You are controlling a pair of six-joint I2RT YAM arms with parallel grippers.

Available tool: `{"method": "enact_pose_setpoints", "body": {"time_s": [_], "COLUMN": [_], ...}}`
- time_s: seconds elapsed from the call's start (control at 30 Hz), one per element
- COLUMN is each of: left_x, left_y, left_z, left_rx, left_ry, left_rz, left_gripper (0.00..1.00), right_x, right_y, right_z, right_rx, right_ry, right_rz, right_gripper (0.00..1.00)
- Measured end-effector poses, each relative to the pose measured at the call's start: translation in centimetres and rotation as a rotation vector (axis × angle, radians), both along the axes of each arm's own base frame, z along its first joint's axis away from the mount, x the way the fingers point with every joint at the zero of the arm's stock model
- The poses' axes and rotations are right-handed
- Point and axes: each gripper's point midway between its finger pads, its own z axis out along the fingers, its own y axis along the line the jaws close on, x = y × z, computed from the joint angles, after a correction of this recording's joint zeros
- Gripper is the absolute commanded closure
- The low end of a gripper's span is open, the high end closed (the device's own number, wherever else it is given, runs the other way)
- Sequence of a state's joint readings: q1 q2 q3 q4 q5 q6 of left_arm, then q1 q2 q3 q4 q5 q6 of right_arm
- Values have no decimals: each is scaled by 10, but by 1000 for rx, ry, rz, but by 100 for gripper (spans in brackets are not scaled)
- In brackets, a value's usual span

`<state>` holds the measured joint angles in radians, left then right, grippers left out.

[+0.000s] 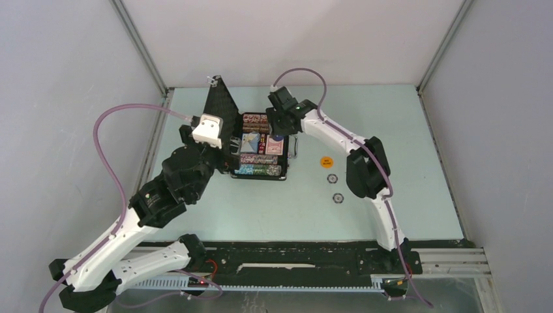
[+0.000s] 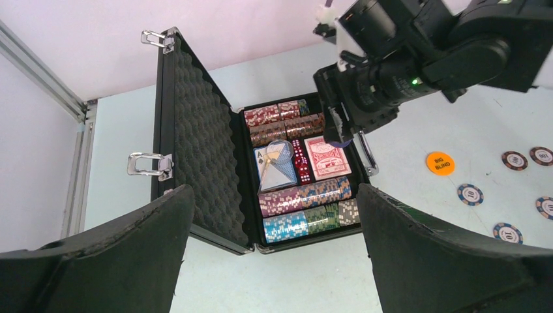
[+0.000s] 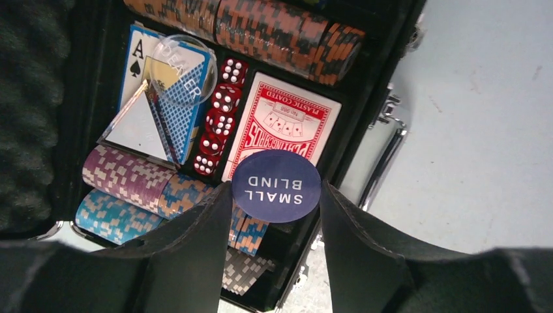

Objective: Pack up texas hold em set

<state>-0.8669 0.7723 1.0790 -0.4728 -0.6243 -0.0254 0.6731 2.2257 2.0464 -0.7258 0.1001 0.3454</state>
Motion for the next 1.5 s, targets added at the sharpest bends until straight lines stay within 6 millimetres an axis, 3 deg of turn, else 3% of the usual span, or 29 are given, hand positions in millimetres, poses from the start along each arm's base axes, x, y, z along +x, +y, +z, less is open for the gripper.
{"method": "enact_pose_setpoints", "body": {"time_s": [0.27, 0.37, 0.77, 0.97, 1.5], "left_x": [1, 2, 3, 3, 3], "left_y": [-1, -1, -2, -4, -7], "left_z": [-2, -2, 1, 1, -1], "left_rx": [3, 3, -8, -12, -9], "left_ry": [4, 5, -4, -4, 1], "left_rz": [1, -1, 1, -14, -22], "left_gripper": [0, 0, 0, 0, 0], "right_x": [-2, 1, 26, 23, 12], "right_y": [6, 7, 22, 17, 16], "right_z": [-42, -49, -56, -61, -70], "right_rx": [-54, -64, -59, -92, -136], "right_ry": [55, 56, 10, 31, 16], "right_rz": [9, 4, -1, -8, -12], "right_gripper": [39, 38, 32, 27, 37]}}
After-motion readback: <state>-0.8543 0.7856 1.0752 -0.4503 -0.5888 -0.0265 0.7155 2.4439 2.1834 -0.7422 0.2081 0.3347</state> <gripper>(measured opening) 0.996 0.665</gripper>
